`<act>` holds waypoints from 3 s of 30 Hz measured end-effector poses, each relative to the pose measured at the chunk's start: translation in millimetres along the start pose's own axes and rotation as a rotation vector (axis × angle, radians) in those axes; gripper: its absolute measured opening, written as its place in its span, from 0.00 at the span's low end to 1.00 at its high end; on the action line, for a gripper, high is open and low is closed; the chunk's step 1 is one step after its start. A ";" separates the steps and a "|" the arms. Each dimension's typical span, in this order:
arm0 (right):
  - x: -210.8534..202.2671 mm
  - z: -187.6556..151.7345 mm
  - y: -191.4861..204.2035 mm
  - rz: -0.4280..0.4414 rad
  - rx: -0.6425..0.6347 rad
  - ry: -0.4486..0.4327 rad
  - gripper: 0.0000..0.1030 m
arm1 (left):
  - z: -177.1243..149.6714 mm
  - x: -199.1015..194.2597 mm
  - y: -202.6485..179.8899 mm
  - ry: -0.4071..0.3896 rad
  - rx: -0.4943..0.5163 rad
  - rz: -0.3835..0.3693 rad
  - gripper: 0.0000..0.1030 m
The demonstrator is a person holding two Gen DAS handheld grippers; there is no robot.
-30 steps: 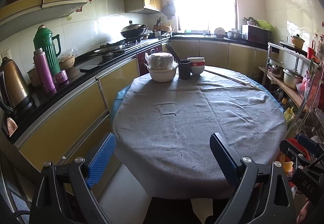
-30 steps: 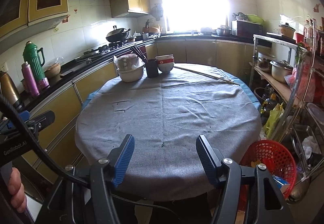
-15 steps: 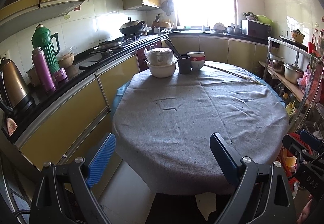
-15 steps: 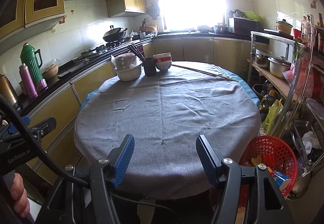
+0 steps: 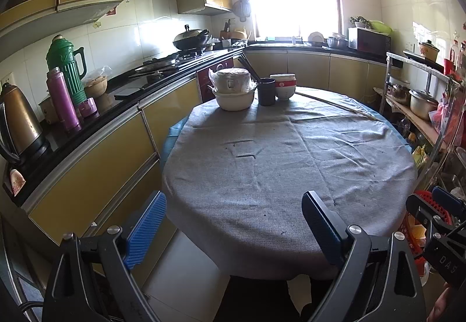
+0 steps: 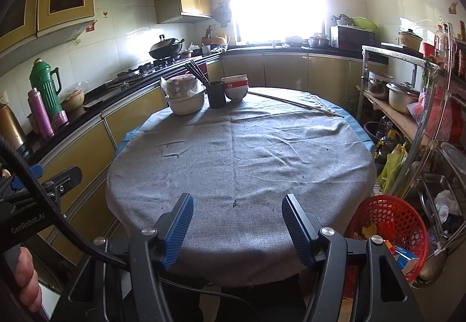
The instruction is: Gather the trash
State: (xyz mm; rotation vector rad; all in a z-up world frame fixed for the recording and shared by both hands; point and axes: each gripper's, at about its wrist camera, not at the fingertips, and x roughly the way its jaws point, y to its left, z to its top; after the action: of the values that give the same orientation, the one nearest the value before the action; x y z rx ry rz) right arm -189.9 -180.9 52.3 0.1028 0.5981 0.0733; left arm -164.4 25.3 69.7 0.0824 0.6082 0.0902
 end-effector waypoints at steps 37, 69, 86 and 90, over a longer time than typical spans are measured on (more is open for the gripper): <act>-0.2 -1.3 3.2 -0.003 -0.006 0.006 0.65 | 1.2 -0.3 -0.2 0.000 -0.001 -0.002 0.91; 10.6 -2.8 2.6 -0.003 -0.004 0.033 0.65 | -3.2 5.6 0.4 0.014 -0.005 0.008 0.91; 40.7 15.7 -12.9 -0.021 0.005 0.034 0.65 | 0.6 39.0 6.2 0.068 -0.028 0.048 0.91; 55.7 18.7 -16.2 -0.023 -0.006 0.049 0.65 | 1.3 54.1 1.9 0.085 -0.025 0.047 0.91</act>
State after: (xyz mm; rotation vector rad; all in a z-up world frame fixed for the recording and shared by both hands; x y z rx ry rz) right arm -132.8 -192.9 34.6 0.0882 0.6478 0.0555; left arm -119.5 33.0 40.3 0.0687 0.6897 0.1478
